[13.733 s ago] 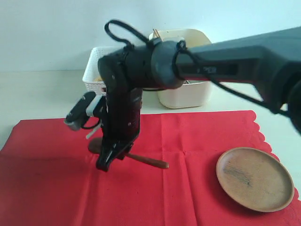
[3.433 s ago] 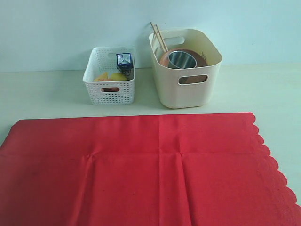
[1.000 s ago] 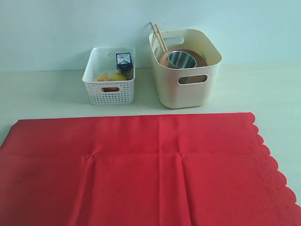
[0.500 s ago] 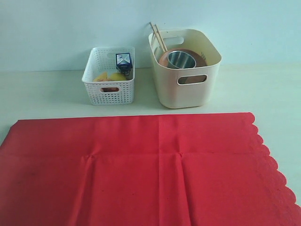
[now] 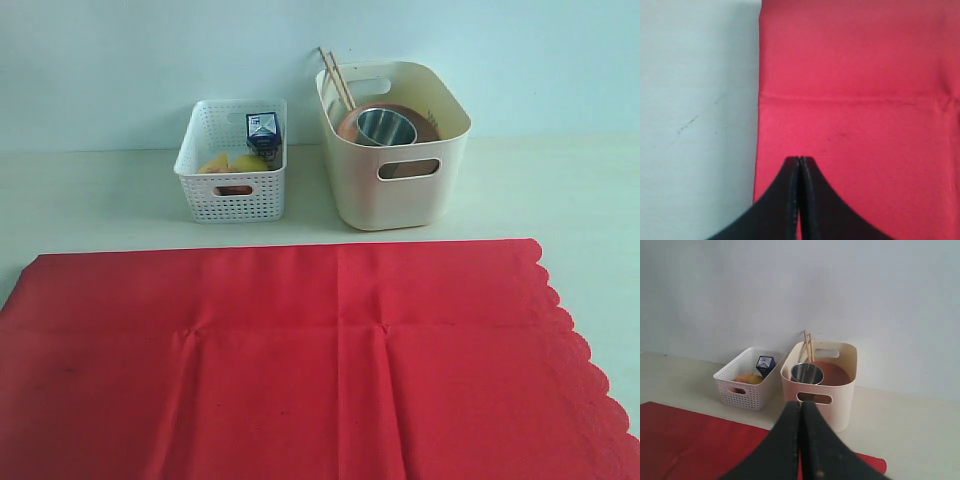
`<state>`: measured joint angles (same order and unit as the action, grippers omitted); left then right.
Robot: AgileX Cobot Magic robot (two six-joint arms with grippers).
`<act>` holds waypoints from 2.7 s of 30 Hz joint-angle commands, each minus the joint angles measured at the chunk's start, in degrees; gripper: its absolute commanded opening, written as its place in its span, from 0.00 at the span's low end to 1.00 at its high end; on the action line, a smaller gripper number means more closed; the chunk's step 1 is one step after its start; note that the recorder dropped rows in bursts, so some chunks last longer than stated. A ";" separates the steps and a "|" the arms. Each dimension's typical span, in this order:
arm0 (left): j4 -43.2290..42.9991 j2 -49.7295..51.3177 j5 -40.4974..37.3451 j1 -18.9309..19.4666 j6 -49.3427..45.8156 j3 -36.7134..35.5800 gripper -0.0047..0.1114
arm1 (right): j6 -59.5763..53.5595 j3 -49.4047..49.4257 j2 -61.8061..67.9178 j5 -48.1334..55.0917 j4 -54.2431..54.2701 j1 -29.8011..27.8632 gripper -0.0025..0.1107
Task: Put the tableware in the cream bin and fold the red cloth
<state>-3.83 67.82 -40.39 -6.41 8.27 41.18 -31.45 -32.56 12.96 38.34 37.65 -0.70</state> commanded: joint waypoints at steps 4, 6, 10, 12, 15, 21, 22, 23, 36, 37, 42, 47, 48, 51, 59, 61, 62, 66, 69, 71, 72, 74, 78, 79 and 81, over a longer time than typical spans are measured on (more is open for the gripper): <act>24.38 9.44 -4.20 12.85 -20.52 4.25 0.04 | 0.11 0.24 -0.17 -0.33 0.14 0.06 0.02; 28.19 12.30 -5.54 15.53 -23.65 5.48 0.07 | 0.11 0.24 -0.17 -0.33 0.14 0.06 0.02; 29.56 17.26 -7.75 19.27 -26.39 8.30 0.21 | 0.11 0.24 -0.17 -0.33 0.14 0.06 0.02; 29.71 19.31 -8.55 20.52 -27.61 9.39 0.31 | 0.11 0.24 -0.17 -0.33 0.14 0.06 0.02; 30.50 22.55 -8.89 22.06 -29.69 11.01 0.47 | 0.11 0.24 -0.17 -0.33 0.14 0.06 0.02; 35.52 29.02 -10.73 24.63 -36.39 15.58 0.58 | 0.11 0.24 -0.17 -0.33 0.14 0.06 0.02; 35.97 30.19 -11.06 25.07 -37.18 16.05 0.58 | 0.11 0.24 -0.17 -0.33 0.14 0.06 0.02; 36.57 31.35 -11.28 25.46 -38.22 16.35 0.58 | 0.11 0.24 -0.17 -0.33 0.14 0.06 0.02; 41.66 45.28 -17.23 28.71 -46.15 23.03 0.58 | 0.11 0.24 -0.17 -0.33 0.14 0.06 0.02; 41.11 45.94 -17.37 28.71 -46.27 23.45 0.58 | 0.11 0.24 -0.17 -0.33 0.14 0.06 0.02; 38.61 47.98 -18.52 28.71 -46.81 24.91 0.58 | 0.11 0.24 -0.17 -0.33 0.14 0.06 0.02; 36.93 50.04 -21.61 28.71 -47.21 26.01 0.58 | 0.11 0.24 -0.17 -0.33 0.14 0.06 0.02; 36.77 50.48 -22.03 28.71 -47.21 26.16 0.58 | 0.11 0.24 -0.17 -0.33 0.14 0.06 0.02; 36.77 51.25 -23.63 28.71 -47.45 26.30 0.58 | 0.11 0.24 -0.17 -0.33 0.14 0.06 0.02; 39.29 54.15 -29.58 28.71 -50.01 26.29 0.58 | 0.11 0.24 -0.17 -0.33 0.14 0.06 0.02; 40.85 55.09 -29.58 28.71 -51.22 26.29 0.58 | 0.11 0.24 -0.17 -0.33 0.14 0.06 0.02; 41.67 55.62 -29.58 28.60 -51.77 26.29 0.58 | 0.11 0.24 -0.17 -0.33 0.14 0.06 0.02; 43.57 57.11 -29.58 27.64 -53.68 26.29 0.57 | 0.11 0.24 -0.17 -0.33 0.14 0.06 0.02; 43.84 58.18 -29.58 26.27 -54.55 26.29 0.57 | 0.11 0.24 -0.17 -0.33 0.14 0.06 0.02; 43.84 58.71 -29.58 25.61 -54.91 26.29 0.57 | 0.11 0.24 -0.17 -0.33 0.14 0.06 0.02; 43.84 58.80 -29.58 25.17 -55.02 26.29 0.56 | 0.11 0.24 -0.17 -0.33 0.14 0.06 0.02; 44.10 58.80 -29.58 25.07 -55.87 26.29 0.48 | 0.11 0.24 -0.17 -0.33 0.14 0.06 0.02; 45.46 58.69 -29.58 25.07 -55.87 26.29 0.14 | 0.11 0.24 -0.17 -0.33 0.14 0.06 0.02; 45.67 58.57 -29.58 25.07 -55.87 26.29 0.05 | 0.11 0.24 -0.17 -0.33 0.14 0.06 0.02; 46.72 58.13 -29.58 25.07 -55.49 26.29 0.04 | 0.11 0.24 -0.17 -0.33 0.14 0.06 0.02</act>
<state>41.57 126.29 -71.20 18.97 -47.25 67.48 -31.43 -32.56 12.96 38.34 37.65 -0.70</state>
